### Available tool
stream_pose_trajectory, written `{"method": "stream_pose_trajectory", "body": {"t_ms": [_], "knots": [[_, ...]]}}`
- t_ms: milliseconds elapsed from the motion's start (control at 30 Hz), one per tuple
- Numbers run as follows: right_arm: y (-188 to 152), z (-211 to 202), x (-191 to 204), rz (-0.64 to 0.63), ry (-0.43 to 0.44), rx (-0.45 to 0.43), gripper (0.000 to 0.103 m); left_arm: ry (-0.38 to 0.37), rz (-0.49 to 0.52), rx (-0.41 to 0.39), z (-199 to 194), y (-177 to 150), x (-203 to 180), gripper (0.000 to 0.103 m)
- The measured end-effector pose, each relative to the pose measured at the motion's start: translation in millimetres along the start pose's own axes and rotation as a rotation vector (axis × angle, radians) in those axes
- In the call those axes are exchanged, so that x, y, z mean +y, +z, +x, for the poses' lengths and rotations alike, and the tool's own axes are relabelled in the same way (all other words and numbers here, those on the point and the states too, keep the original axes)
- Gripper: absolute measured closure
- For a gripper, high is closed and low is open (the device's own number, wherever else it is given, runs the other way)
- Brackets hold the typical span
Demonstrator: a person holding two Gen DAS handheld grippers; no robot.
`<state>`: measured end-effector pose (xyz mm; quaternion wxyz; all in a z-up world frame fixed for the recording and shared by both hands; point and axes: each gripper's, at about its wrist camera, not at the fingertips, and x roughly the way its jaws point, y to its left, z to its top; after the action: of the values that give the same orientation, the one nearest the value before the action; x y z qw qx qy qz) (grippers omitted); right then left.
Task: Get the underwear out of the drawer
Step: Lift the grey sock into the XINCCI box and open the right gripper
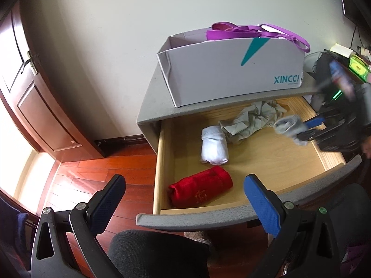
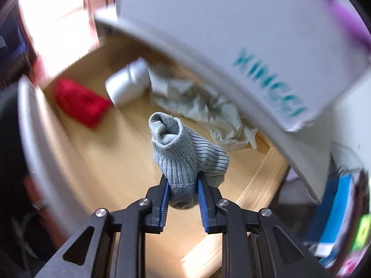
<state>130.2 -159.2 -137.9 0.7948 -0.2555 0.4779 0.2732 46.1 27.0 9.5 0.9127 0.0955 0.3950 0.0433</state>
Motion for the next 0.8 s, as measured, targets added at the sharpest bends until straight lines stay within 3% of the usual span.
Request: {"method": "stream_pose_trajectory", "body": {"t_ms": [267,400,567,800], "knots": [[18.5,-139.8,8.9,0.166,0.148,-0.234,0.081,-0.009,-0.015,-0.03,-5.1,-1.4,9.0,0.001],[56.4,-184.8,-9.8,0.214,0.171,-0.331,0.081,-0.018,-0.033,-0.037,-7.5,-0.3,15.3,0.001],[106.3,-180.7,-40.0,0.271,0.143,-0.33,0.081,-0.025,-0.046,-0.033,-5.6,-2.0,22.0,0.001],[160.0,-105.7,-66.1,0.28,0.071,-0.176,0.081,-0.037,-0.065,-0.037,-4.9,-0.5,27.5,0.001]]}}
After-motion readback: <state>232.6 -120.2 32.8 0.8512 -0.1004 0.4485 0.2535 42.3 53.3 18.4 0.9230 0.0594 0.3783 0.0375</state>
